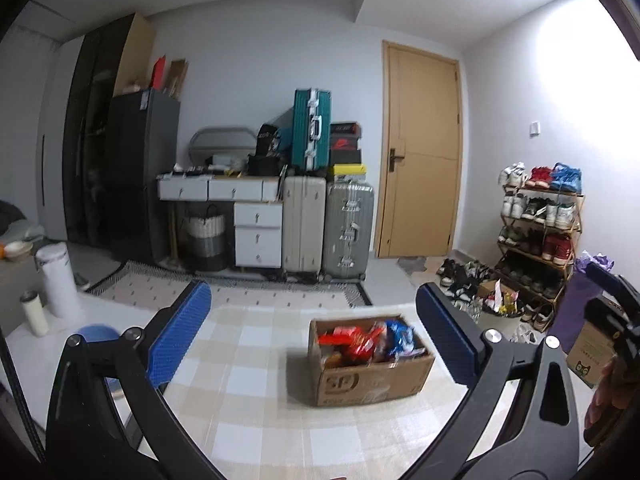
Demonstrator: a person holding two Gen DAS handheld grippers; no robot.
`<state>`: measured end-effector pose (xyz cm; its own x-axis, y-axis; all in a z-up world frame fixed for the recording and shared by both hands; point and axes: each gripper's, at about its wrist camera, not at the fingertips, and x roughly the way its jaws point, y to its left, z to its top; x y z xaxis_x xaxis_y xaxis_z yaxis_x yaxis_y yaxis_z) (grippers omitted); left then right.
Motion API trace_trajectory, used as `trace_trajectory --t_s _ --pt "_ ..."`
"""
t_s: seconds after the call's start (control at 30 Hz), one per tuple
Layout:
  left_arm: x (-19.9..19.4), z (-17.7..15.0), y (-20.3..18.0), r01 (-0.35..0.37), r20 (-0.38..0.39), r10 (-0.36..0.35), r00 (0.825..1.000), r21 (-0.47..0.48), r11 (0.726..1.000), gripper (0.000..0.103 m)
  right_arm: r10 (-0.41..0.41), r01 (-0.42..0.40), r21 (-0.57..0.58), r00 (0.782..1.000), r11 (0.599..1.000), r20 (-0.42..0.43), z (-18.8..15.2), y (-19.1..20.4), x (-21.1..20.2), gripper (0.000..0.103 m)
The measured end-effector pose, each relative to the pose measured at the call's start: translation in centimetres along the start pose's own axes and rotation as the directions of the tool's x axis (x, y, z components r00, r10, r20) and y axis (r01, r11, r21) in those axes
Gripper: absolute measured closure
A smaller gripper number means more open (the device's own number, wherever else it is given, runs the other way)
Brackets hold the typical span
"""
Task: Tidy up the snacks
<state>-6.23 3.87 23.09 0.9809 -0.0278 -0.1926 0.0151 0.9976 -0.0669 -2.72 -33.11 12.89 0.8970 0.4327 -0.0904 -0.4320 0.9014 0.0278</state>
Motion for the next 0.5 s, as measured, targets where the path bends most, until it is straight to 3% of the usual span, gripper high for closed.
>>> trace_trajectory --t_s 0.27,0.5 --pt "3.0 -6.4 2.3 -0.076 -0.067 0.074 0.995 -0.021 0.997 0.001 -0.043 0.044 0.060 0.999 0.997 -0.030 -5.9 -3.0 1.5 0.000" --pt "10.6 -13.3 1.9 -0.043 -0.149 0.037 0.988 -0.032 0.999 0.001 -0.064 0.077 0.102 0.990 0.992 -0.124 -11.7 -5.2 5.9 0.000"
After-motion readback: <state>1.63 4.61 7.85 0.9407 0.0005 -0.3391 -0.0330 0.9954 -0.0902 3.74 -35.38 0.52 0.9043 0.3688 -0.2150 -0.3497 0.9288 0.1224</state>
